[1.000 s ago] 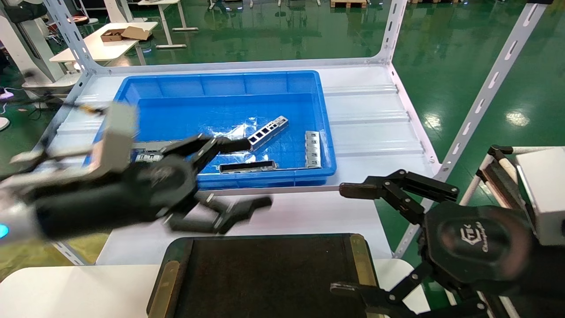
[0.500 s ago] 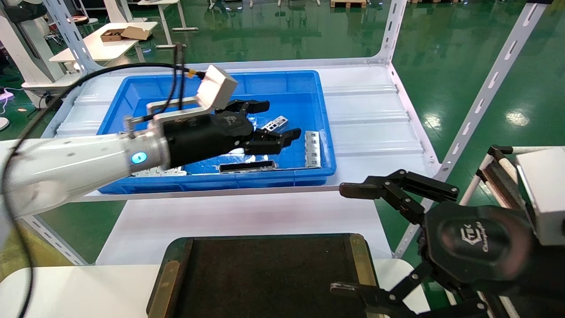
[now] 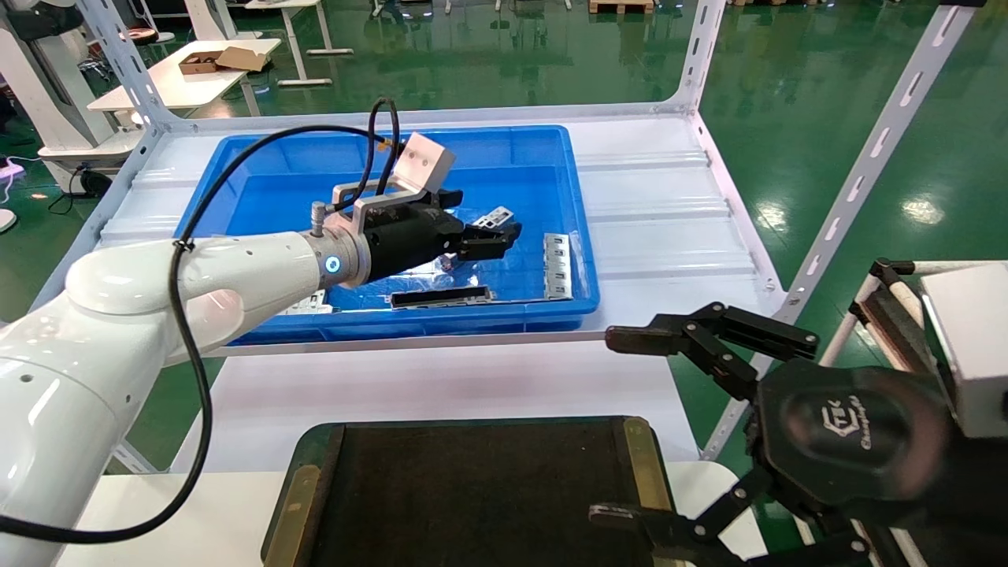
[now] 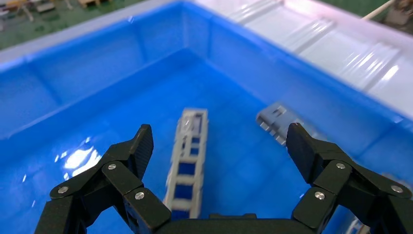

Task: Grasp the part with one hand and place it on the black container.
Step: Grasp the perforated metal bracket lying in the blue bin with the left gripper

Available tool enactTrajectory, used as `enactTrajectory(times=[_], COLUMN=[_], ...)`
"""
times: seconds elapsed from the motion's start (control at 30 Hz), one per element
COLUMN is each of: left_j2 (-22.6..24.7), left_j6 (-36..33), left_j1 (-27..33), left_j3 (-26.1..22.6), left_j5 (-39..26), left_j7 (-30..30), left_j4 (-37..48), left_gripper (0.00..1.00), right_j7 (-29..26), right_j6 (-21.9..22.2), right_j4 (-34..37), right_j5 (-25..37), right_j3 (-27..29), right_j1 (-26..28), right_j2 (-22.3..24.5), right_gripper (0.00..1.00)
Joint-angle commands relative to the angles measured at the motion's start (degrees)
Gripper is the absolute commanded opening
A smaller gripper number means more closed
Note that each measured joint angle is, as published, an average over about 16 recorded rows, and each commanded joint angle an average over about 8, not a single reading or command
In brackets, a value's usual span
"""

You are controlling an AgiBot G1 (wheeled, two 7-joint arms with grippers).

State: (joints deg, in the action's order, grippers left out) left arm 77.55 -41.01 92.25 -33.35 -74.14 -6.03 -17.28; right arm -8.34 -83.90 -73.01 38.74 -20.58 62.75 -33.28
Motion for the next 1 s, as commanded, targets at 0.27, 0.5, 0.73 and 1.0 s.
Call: enactTrajectory(times=[0.27, 0.5, 0.73, 1.0], left_j2=[0.93, 0.89, 0.81, 0.73], left_j6=[3.96, 6.73, 8.82, 10.33], left_j1=[-0.39, -0.78, -1.09, -1.4], left_j3=[-4.33, -8.62, -12.36, -15.71], left_j5=[2.13, 3.8, 5.63, 7.99], left_j7=[-1.99, -4.48, -6.01, -6.65], left_j4=[1.63, 0.58, -0.13, -0.55], left_gripper=[0.0, 0.0, 0.0, 0.0], right_j7=[0.0, 0.01, 0.01, 0.01], right_j6=[0.0, 0.01, 0.01, 0.01], right_j4=[0.0, 0.0, 0.0, 0.0], right_j5=[0.0, -0.01, -0.01, -0.02], right_j3=[-0.01, -0.01, -0.02, -0.03], right_j1=[0.0, 0.0, 0.0, 0.01], right_j2=[0.0, 0.0, 0.01, 0.01], right_gripper=[0.0, 0.0, 0.0, 0.0])
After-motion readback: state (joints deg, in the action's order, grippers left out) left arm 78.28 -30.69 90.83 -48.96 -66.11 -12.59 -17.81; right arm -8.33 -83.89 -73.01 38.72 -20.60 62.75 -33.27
